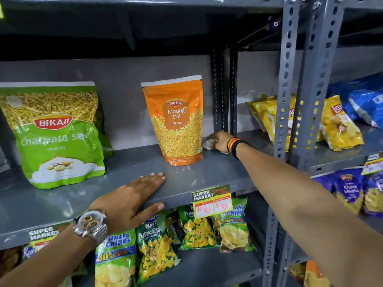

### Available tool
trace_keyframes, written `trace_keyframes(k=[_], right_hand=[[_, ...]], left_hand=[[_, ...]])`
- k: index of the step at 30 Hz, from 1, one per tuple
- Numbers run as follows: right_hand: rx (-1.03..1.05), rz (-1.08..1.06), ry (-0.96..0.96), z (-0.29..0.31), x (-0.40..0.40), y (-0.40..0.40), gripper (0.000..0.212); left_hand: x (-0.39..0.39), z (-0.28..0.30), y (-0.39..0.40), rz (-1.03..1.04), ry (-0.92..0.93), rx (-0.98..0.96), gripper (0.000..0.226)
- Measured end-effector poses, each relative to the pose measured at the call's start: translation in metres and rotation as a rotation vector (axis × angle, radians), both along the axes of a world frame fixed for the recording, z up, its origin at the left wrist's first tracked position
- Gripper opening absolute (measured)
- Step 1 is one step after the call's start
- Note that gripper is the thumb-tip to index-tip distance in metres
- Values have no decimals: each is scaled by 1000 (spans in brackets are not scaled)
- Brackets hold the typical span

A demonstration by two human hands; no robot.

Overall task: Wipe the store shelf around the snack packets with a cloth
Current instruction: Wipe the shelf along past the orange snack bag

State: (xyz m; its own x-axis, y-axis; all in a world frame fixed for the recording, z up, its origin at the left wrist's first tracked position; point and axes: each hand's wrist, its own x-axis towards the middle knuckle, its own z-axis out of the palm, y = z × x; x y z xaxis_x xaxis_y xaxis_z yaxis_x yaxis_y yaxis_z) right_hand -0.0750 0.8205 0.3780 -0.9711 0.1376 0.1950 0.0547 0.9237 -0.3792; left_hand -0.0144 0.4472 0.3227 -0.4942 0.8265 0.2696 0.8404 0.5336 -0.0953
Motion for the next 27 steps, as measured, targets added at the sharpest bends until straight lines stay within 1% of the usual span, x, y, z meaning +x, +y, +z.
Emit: trace_keyframes(k=[2, 5, 9, 12, 14, 15, 16, 17, 18, 20, 22, 23, 25, 27], right_hand=[[8, 62, -5, 0, 1, -1, 36], [22, 155, -46, 0, 21, -1, 32], [-37, 203, -24, -1, 64, -5, 30], [-3, 198, -20, 0, 95, -15, 32], [-63, 225, -103, 6, 116, -23, 33], [-138, 268, -144, 11, 126, -27, 34], [-204, 304, -159, 16, 134, -30, 35], [-247, 313, -135, 21, 139, -33, 35], [-251, 283, -78, 21, 140, -34, 33], [-232, 154, 36, 15, 135, -33, 28], [-136, 51, 72, -1, 127, -38, 25], [-87, 44, 65, -9, 122, -44, 25], [-59, 129, 49, -14, 122, -61, 24], [-122, 280, -41, -8, 133, -77, 22]], left_hand=[[-2, -1, 0, -22, -2, 4, 76], [-2, -3, 0, -33, 15, 7, 76], [1, 0, 1, -13, 25, -10, 77], [4, 3, 2, 3, 11, -19, 83], [6, 6, 2, 8, -10, -23, 88], [5, 6, 1, 10, -18, -22, 88], [5, 7, 0, 10, -23, -19, 87], [4, 7, -2, 8, -27, -15, 86], [4, 7, -6, 7, -31, -11, 84], [4, 6, -20, 15, -24, -12, 84], [4, 4, -41, 48, -7, -20, 85], [4, 3, -50, 67, 2, -19, 86], [5, 1, -63, 102, 15, -13, 87], [6, 1, -65, 118, 7, -8, 88]])
